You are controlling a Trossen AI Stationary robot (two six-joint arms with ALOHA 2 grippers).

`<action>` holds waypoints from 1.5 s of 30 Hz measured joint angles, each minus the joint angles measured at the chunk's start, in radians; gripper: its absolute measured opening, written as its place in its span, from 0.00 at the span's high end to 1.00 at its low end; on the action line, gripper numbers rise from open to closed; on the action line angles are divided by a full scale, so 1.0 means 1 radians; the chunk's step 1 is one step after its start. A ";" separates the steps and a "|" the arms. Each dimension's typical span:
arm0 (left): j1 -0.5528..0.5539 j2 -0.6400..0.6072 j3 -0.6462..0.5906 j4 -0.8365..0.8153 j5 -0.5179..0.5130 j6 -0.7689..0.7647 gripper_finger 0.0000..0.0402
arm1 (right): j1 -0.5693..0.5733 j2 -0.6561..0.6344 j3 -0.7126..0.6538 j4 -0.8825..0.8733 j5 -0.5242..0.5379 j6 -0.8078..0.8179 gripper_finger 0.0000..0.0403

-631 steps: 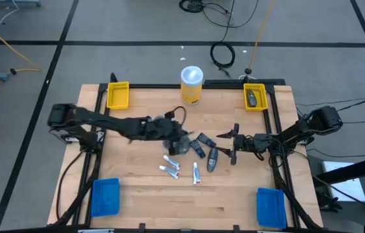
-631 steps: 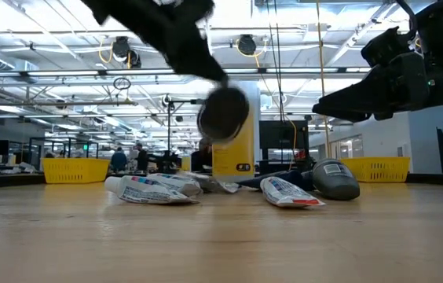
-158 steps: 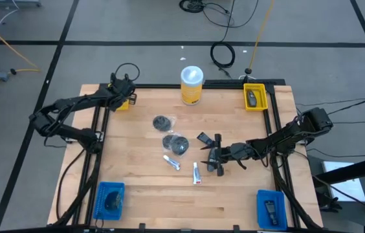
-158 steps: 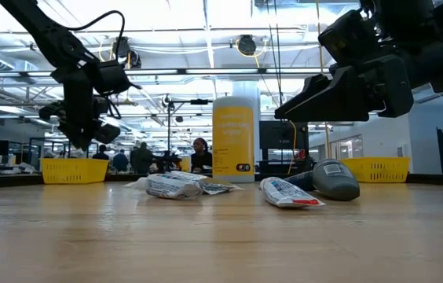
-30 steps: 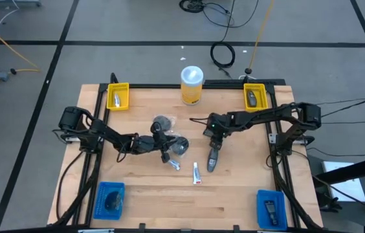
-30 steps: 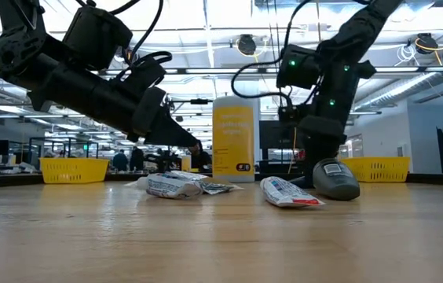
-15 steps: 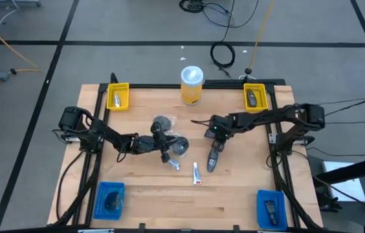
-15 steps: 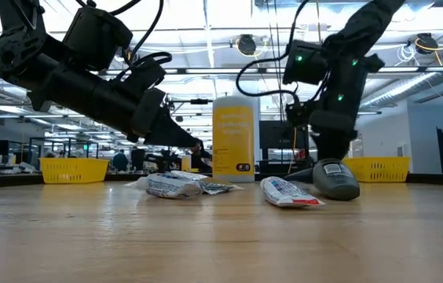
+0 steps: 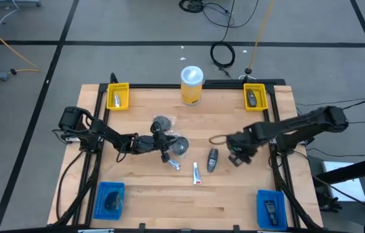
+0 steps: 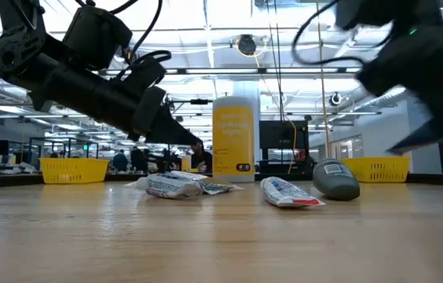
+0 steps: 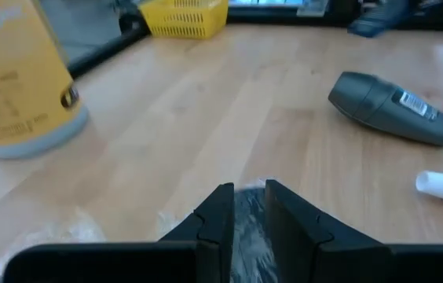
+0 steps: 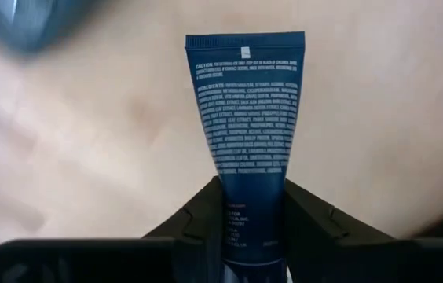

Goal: Pick & Place Travel size toiletries
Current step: Put the blue shave cream into the bottom right blue bin

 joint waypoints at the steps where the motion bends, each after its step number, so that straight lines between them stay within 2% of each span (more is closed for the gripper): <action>1: 0.000 0.000 0.000 0.014 0.000 0.020 0.82 | 0.039 -0.011 0.000 -0.004 -0.044 0.074 0.78; 6: 0.010 0.000 0.000 0.107 -0.006 0.155 0.82 | 0.227 -0.043 0.000 0.042 -0.271 0.434 0.78; 8: 0.016 0.000 0.000 0.140 -0.007 0.201 0.82 | 0.290 -0.047 0.000 0.081 -0.331 0.583 0.78; 14: 0.041 0.000 0.000 0.215 -0.008 0.296 0.82 | 0.476 -0.052 0.000 0.248 -0.417 0.992 0.78; 19: 0.066 0.000 0.000 0.247 -0.008 0.309 0.82 | 0.597 -0.052 0.000 0.367 -0.420 1.275 0.77; 23: 0.081 0.000 0.000 0.266 0.006 0.309 0.82 | 0.632 -0.035 -0.005 0.366 -0.443 1.297 0.77; 30: 0.093 0.000 0.000 0.265 0.081 0.302 0.82 | 0.629 -0.024 -0.075 0.384 -0.445 1.296 0.76; 41: 0.090 0.000 0.000 0.247 0.084 0.273 0.82 | 0.630 -0.023 -0.230 0.650 -0.444 1.230 0.76; 45: 0.090 0.000 0.000 0.235 0.084 0.270 0.82 | 0.630 -0.023 -0.267 0.733 -0.443 1.221 0.71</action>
